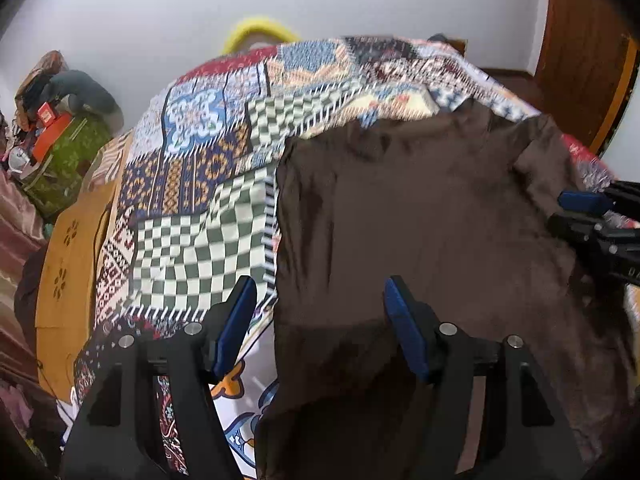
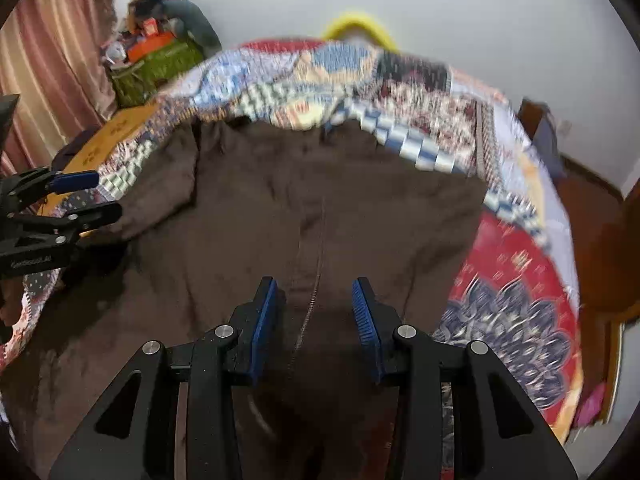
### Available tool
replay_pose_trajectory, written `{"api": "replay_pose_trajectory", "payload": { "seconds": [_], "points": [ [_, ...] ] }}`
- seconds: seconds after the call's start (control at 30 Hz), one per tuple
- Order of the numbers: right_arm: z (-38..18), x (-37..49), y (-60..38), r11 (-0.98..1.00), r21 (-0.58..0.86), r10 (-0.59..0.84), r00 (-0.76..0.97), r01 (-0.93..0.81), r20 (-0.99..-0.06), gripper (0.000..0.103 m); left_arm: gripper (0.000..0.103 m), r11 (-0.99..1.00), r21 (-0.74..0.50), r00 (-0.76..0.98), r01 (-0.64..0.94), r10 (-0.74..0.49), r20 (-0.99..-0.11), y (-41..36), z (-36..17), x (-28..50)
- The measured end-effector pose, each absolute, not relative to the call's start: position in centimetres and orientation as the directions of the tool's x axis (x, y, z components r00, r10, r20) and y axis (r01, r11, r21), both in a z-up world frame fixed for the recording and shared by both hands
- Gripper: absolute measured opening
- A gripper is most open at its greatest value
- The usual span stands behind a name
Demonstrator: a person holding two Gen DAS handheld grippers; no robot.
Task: Fold small clothes
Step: 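Smooth the shirt body with the right tool, then release it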
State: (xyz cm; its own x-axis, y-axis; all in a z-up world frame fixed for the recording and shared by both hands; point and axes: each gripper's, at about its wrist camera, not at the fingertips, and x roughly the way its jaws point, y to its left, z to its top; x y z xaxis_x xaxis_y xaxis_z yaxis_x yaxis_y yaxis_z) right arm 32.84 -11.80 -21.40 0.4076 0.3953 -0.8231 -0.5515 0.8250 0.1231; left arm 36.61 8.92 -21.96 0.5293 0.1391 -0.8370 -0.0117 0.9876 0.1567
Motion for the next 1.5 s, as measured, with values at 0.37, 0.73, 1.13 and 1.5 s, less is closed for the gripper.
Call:
{"api": "replay_pose_trajectory", "payload": {
  "seconds": [0.37,0.73,1.13,1.5],
  "points": [
    [-19.5,32.7,-12.8,0.829,0.152,0.432,0.445,-0.538,-0.784,0.006,0.066,0.996,0.083,0.513,-0.040,0.092,-0.853,9.5,-23.2,36.6],
    [-17.0,31.6,-9.8,0.763,0.192,0.529,0.424,-0.617,-0.735,0.006,0.066,0.997,0.083,0.530,-0.005,0.073,-0.845,7.8,-21.2,35.6],
    [-19.8,32.3,-9.3,0.754,0.245,0.518,0.322,-0.610,-0.793,0.038,0.068,0.997,0.071,0.568,0.026,0.044,-0.822,5.7,-18.7,36.4],
    [-19.2,33.1,-12.8,0.807,0.119,0.434,0.443,-0.579,-0.784,0.038,0.077,0.997,0.018,0.552,0.077,-0.027,-0.833,1.1,-20.2,40.6]
  ]
}}
